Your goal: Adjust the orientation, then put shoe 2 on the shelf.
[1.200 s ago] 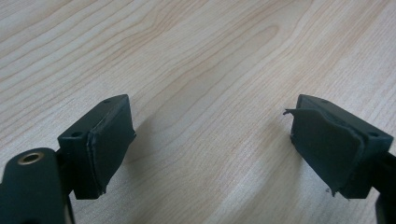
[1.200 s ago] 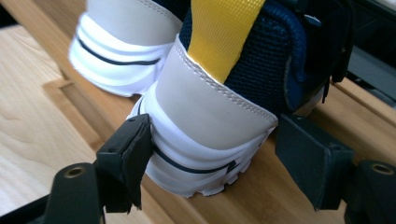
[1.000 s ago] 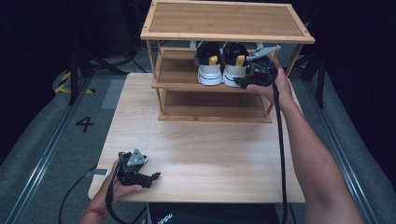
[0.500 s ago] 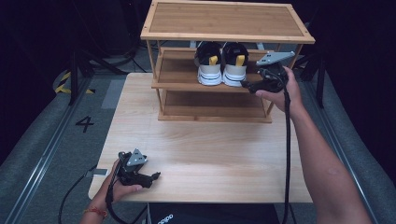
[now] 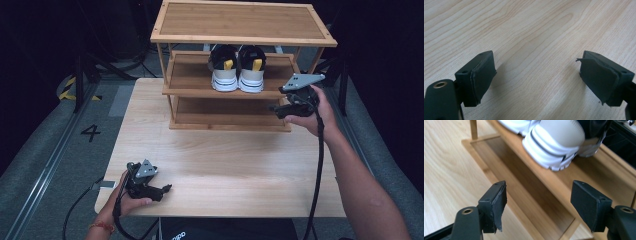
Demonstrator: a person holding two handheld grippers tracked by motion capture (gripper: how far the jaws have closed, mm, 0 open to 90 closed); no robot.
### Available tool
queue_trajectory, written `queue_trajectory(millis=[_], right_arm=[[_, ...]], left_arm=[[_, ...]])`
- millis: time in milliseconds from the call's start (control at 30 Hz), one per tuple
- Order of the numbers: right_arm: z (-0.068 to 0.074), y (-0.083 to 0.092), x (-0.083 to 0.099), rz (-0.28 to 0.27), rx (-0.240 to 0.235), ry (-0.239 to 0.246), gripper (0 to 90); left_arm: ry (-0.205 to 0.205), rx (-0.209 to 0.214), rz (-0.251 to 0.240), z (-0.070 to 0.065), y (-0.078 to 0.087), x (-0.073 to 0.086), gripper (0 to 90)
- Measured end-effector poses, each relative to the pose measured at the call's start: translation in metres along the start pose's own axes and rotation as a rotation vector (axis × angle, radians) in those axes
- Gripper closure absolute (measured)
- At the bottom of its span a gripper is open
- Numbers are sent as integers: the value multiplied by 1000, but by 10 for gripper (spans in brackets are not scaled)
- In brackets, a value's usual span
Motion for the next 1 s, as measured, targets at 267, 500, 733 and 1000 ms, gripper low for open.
queue_trajectory(millis=[267, 500, 733, 1000], right_arm=[[16, 9, 30, 36, -10, 32, 298], [32, 15, 67, 75, -26, 47, 295], [51, 26, 123, 134, -22, 61, 292], [63, 39, 166, 117, -21, 25, 307]], left_arm=[[0, 0, 0, 0, 0, 0, 137], [0, -3, -1, 0, 0, 0, 137], [2, -2, -1, 0, 0, 0, 137], [2, -6, -1, 0, 0, 0, 138]])
Point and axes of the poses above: each handheld gripper's, and its own axes: y roughly backward along the jaws, x roughly out of its underside, z roughly to its left, the point moved 9 cm from there along -y, roughly forward along the jaws, and after that the axes turned 4 degrees about y, right-handed, at the moved point
